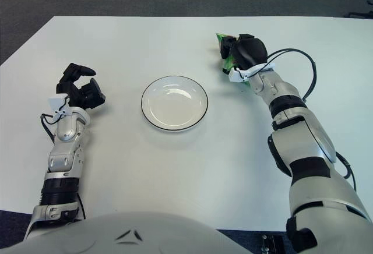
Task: Put the snack into the plate.
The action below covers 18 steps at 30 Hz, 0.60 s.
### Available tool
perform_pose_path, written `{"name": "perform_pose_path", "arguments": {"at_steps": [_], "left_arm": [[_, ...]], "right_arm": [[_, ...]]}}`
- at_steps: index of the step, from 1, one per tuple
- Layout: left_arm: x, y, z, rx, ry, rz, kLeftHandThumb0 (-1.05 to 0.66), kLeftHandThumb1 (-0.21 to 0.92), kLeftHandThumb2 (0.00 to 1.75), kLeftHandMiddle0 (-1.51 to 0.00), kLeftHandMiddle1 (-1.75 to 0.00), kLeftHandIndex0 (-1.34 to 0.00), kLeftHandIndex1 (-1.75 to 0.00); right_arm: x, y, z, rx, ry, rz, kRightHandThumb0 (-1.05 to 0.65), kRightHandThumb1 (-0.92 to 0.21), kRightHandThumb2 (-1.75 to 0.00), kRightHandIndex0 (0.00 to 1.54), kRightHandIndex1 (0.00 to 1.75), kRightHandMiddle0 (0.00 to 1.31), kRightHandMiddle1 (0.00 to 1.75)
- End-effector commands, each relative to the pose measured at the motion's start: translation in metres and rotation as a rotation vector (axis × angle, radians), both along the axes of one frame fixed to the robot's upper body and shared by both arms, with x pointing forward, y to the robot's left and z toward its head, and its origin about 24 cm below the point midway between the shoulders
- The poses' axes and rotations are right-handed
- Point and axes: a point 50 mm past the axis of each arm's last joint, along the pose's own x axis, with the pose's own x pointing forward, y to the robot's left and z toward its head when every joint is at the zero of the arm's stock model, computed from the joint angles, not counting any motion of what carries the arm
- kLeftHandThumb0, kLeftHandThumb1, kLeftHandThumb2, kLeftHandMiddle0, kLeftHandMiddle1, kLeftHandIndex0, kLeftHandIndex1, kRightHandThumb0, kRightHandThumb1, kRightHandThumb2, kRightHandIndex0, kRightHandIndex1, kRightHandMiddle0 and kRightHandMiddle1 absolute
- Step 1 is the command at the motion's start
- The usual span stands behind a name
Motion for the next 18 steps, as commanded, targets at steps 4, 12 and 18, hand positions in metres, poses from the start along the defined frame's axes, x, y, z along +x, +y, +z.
{"name": "perform_pose_path", "arguments": {"at_steps": [4, 12, 18], "left_arm": [[-0.025, -0.007, -0.053, -0.063, 0.208, 0.035, -0.50, 0.27, 1.37, -1.36, -1.75, -0.65, -1.75], [-0.022, -0.009, -0.052, -0.047, 0.210, 0.039, -0.50, 0.25, 1.39, -1.37, -1.75, -0.66, -1.75], [-0.021, -0.009, -0.053, -0.039, 0.217, 0.042, -0.51, 0.24, 1.42, -1.38, -1.75, -0.68, -1.75]], "right_arm": [[0.003, 0.011, 0.012, 0.223, 0.003, 0.013, 0.00, 0.01, -1.69, 0.83, 1.75, 0.65, 1.74], [0.006, 0.021, 0.035, 0.374, -0.029, 0.009, 0.00, -0.05, -1.62, 0.81, 1.71, 0.59, 1.75], [0.004, 0.022, 0.048, 0.469, -0.010, 0.006, 0.00, 0.01, -1.67, 0.87, 1.67, 0.63, 1.75]]}}
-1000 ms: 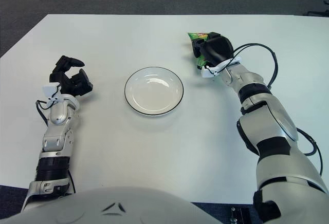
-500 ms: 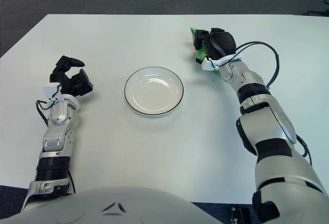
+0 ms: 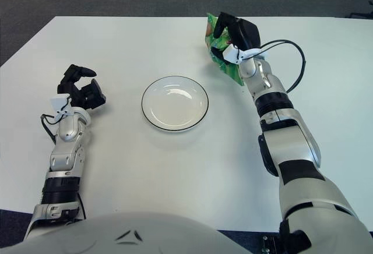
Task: Put the snack into the plate.
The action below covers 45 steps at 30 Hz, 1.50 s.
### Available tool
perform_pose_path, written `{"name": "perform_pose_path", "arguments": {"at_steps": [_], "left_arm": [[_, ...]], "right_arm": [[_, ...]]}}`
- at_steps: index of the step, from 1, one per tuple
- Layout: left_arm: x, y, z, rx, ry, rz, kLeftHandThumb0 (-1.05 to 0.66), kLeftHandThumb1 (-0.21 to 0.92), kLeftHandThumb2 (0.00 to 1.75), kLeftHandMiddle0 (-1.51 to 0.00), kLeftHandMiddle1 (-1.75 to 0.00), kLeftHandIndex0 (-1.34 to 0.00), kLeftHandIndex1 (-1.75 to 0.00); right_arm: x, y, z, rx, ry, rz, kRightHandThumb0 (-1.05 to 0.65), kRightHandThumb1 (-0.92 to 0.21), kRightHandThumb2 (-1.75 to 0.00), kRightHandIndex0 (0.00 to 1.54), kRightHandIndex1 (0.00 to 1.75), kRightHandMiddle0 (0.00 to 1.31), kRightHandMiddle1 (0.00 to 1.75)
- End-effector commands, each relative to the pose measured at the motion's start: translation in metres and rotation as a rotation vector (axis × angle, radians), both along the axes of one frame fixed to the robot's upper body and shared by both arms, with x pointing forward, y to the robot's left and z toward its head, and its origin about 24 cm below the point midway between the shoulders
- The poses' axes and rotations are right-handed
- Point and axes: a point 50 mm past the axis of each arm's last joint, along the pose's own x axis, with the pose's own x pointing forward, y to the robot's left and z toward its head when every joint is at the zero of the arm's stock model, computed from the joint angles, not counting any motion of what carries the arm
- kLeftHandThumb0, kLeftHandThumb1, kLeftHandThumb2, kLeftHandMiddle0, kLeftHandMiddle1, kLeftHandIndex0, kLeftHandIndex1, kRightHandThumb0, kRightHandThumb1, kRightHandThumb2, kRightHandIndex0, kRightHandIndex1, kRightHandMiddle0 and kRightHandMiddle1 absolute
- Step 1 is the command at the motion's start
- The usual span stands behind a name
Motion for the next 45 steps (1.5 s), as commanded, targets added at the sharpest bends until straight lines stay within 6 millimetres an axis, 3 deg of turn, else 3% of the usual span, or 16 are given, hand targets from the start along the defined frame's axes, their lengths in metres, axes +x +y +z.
{"name": "perform_pose_path", "arguments": {"at_steps": [1, 15, 22, 31, 45], "left_arm": [[-0.023, -0.008, -0.049, -0.062, 0.193, 0.024, -0.52, 0.23, 1.42, -1.38, -1.75, -0.69, -1.75], [-0.020, -0.009, -0.050, -0.048, 0.198, 0.023, -0.52, 0.21, 1.44, -1.40, -1.75, -0.70, -1.75], [-0.018, -0.009, -0.050, -0.044, 0.196, 0.021, -0.53, 0.21, 1.45, -1.40, -1.75, -0.70, -1.75], [-0.018, -0.008, -0.052, -0.048, 0.196, 0.022, -0.53, 0.21, 1.45, -1.40, -1.75, -0.71, -1.75], [-0.015, -0.007, -0.054, -0.056, 0.195, 0.026, -0.52, 0.21, 1.45, -1.39, -1.75, -0.70, -1.75]], "right_arm": [[-0.003, -0.002, 0.010, 0.085, 0.006, 0.001, 0.00, 0.02, -1.67, 0.88, 1.67, 0.64, 1.75], [-0.026, 0.024, 0.041, 0.308, 0.044, 0.158, 0.00, 0.03, -1.67, 0.92, 1.61, 0.64, 1.75], [-0.037, 0.043, 0.055, 0.351, -0.044, 0.259, 0.00, 0.03, -1.66, 0.93, 1.59, 0.65, 1.75], [-0.047, 0.050, 0.059, 0.375, -0.060, 0.328, 0.00, -0.01, -1.65, 0.84, 1.70, 0.61, 1.75], [-0.058, 0.052, 0.061, 0.569, 0.108, 0.487, 0.00, 0.06, -1.75, 0.88, 1.75, 0.68, 1.75]]}}
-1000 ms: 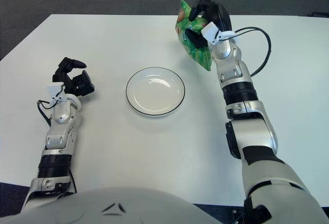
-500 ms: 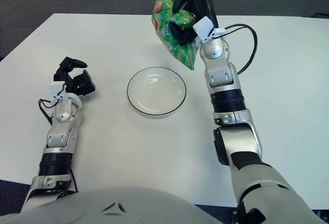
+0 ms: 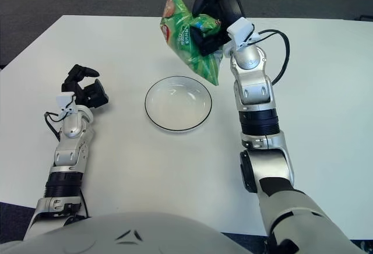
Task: Put the snack into the plate.
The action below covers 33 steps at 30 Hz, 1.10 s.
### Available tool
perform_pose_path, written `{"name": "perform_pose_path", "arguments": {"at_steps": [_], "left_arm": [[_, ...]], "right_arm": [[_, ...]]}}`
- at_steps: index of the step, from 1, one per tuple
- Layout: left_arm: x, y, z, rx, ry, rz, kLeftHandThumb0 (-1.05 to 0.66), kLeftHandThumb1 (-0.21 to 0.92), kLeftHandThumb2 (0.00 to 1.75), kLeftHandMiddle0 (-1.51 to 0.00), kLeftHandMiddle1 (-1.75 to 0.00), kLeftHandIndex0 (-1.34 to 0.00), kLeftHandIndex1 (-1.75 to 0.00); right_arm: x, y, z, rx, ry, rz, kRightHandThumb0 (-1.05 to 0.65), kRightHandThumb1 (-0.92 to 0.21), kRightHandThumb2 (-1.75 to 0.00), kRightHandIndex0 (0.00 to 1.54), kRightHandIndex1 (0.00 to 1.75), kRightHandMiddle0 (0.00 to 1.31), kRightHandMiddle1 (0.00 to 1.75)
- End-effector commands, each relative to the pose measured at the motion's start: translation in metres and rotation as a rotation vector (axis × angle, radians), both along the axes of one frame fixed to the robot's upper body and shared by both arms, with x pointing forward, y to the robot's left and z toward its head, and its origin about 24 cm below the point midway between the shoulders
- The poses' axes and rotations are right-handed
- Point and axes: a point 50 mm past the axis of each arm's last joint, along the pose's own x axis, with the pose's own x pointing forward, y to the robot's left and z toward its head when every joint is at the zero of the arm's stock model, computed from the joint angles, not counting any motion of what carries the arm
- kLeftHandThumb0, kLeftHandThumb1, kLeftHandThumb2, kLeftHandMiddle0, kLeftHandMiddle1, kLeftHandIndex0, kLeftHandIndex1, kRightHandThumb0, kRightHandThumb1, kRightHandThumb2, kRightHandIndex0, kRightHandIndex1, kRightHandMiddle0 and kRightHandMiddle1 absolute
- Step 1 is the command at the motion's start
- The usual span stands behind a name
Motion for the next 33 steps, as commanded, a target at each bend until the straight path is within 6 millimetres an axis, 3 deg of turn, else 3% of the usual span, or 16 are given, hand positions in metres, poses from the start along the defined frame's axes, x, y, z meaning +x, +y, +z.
{"name": "perform_pose_path", "arguments": {"at_steps": [1, 21, 25, 33], "left_arm": [[-0.022, -0.006, -0.048, -0.063, 0.179, 0.022, -0.52, 0.21, 1.45, -1.39, -1.75, -0.70, -1.75], [-0.021, -0.004, -0.050, -0.078, 0.176, 0.015, -0.52, 0.23, 1.43, -1.38, -1.75, -0.69, -1.75], [-0.022, -0.003, -0.050, -0.078, 0.166, 0.019, -0.52, 0.23, 1.43, -1.38, -1.75, -0.69, -1.75], [-0.022, -0.002, -0.050, -0.078, 0.170, 0.030, -0.52, 0.23, 1.42, -1.37, -1.75, -0.69, -1.75]], "right_arm": [[-0.006, 0.002, 0.003, 0.060, 0.023, 0.052, 0.00, 0.06, -1.75, 0.88, 1.75, 0.68, 1.75], [-0.025, 0.004, -0.002, 0.053, 0.118, 0.224, 0.00, 0.00, -1.68, 0.83, 1.74, 0.63, 1.75], [-0.038, 0.000, -0.011, 0.057, 0.169, 0.311, 0.00, -0.01, -1.66, 0.85, 1.71, 0.62, 1.75], [-0.040, -0.002, -0.014, 0.035, 0.252, 0.338, 0.00, -0.01, -1.65, 0.87, 1.67, 0.61, 1.75]]}}
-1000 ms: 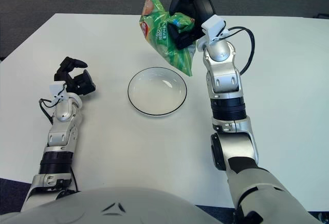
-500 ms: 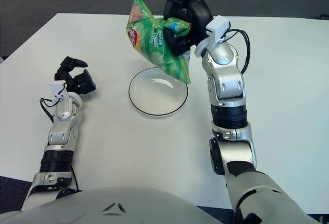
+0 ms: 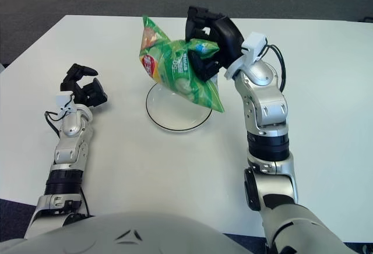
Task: Put the snack into the plate.
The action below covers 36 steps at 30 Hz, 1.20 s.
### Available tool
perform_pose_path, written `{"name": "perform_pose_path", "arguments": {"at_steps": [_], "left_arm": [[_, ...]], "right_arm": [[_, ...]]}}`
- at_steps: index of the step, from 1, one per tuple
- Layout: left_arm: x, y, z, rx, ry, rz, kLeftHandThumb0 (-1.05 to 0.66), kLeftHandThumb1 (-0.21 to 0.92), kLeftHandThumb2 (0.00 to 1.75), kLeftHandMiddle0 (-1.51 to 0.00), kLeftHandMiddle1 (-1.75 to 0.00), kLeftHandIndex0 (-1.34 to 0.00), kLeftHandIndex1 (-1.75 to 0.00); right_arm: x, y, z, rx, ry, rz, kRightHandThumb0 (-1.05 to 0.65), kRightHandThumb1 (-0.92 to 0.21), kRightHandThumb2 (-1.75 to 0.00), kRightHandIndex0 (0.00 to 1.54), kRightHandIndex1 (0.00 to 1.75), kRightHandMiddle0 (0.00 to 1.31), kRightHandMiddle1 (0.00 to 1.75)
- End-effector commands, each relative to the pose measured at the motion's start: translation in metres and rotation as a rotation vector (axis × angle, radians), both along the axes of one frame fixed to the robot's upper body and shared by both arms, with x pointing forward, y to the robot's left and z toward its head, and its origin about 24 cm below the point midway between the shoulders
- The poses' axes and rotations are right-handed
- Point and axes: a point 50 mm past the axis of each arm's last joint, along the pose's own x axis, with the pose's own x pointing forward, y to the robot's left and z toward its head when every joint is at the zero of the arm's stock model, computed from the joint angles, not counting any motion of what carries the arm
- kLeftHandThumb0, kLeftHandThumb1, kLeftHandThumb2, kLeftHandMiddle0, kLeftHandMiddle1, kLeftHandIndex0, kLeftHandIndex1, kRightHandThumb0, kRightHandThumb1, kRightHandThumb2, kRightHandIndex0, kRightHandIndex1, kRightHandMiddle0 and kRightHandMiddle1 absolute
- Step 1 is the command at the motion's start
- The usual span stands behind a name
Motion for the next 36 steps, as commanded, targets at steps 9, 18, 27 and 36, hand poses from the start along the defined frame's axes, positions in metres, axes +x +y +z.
{"name": "perform_pose_path", "arguments": {"at_steps": [9, 18, 27, 36], "left_arm": [[-0.024, -0.005, -0.048, -0.060, 0.184, 0.026, -0.51, 0.23, 1.42, -1.37, -1.75, -0.68, -1.75], [-0.025, -0.004, -0.047, -0.060, 0.188, 0.028, -0.52, 0.23, 1.42, -1.37, -1.75, -0.69, -1.75], [-0.026, -0.004, -0.047, -0.054, 0.180, 0.030, -0.51, 0.23, 1.42, -1.38, -1.75, -0.68, -1.75], [-0.027, -0.005, -0.046, -0.048, 0.181, 0.031, -0.51, 0.23, 1.42, -1.38, -1.75, -0.68, -1.75]], "right_arm": [[-0.008, -0.007, -0.013, -0.080, 0.122, 0.043, 0.00, -0.01, -1.63, 0.87, 1.65, 0.61, 1.75], [-0.006, -0.009, -0.020, -0.102, 0.132, 0.074, 0.00, -0.03, -1.62, 0.87, 1.65, 0.60, 1.75], [-0.004, -0.010, -0.023, -0.134, 0.087, 0.068, 0.00, -0.03, -1.62, 0.86, 1.66, 0.59, 1.75], [-0.001, -0.013, -0.027, -0.144, 0.078, 0.054, 0.00, -0.04, -1.61, 0.85, 1.66, 0.58, 1.75]]}}
